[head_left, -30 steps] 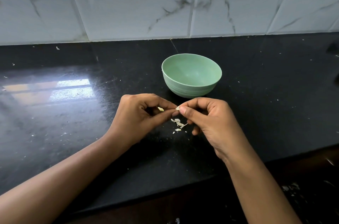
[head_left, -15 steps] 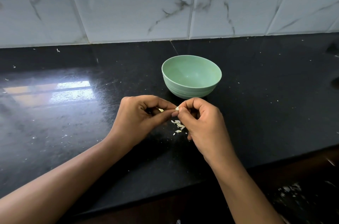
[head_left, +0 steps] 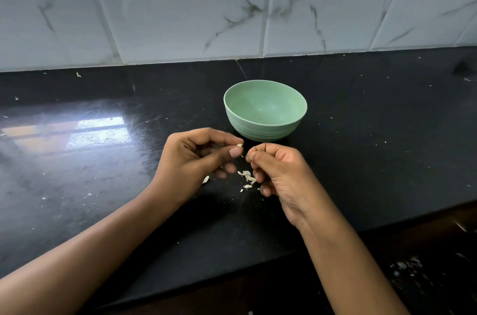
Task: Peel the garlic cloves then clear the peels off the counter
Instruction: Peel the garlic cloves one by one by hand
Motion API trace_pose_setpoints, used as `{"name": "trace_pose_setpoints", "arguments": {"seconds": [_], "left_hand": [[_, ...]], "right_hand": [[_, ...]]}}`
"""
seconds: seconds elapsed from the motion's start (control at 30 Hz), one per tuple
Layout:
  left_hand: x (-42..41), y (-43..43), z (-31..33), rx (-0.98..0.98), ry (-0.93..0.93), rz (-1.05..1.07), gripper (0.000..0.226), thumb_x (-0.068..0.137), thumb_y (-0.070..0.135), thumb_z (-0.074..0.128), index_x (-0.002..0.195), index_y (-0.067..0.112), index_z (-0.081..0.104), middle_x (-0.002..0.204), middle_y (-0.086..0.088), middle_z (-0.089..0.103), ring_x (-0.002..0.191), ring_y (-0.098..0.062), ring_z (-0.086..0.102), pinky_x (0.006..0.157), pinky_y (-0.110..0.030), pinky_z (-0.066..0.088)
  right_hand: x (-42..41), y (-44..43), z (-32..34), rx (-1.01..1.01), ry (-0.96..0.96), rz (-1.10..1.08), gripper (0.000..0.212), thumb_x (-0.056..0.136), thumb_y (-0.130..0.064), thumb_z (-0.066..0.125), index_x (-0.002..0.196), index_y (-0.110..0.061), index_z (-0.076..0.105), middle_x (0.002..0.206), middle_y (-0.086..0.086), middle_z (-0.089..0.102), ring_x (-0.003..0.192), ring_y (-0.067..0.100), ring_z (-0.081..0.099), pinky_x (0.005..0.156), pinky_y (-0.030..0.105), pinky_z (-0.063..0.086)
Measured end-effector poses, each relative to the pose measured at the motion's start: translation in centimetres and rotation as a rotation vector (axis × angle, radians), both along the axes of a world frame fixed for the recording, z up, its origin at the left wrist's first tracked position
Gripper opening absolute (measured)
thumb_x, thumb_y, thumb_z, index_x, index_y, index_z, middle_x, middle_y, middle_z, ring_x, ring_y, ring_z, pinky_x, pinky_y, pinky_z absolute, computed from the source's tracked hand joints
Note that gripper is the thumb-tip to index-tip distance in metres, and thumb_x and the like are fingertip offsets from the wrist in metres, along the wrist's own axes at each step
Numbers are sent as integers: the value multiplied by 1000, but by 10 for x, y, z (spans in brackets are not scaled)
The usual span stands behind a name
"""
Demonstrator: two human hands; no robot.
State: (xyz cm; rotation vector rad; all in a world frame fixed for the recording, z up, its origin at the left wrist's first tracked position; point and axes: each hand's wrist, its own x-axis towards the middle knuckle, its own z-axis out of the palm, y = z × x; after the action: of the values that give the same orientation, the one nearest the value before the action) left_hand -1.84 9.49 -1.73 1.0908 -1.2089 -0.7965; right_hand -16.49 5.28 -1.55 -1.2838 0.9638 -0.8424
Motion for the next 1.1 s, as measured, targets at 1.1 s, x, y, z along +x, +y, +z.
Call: {"name": "trace_pose_setpoints", "arguments": {"seconds": [1.1], "left_hand": [[5,-8,2,382,160,-65,25,63,15,71,87,11,66,76,-5,74,45,-9,60,36,-16,41]], "right_hand": [[-14,-23,-11,-596,220,-27,18,82,-18,51,75,-23,67,64,-4,65,57,14,59,59,39,51]]}}
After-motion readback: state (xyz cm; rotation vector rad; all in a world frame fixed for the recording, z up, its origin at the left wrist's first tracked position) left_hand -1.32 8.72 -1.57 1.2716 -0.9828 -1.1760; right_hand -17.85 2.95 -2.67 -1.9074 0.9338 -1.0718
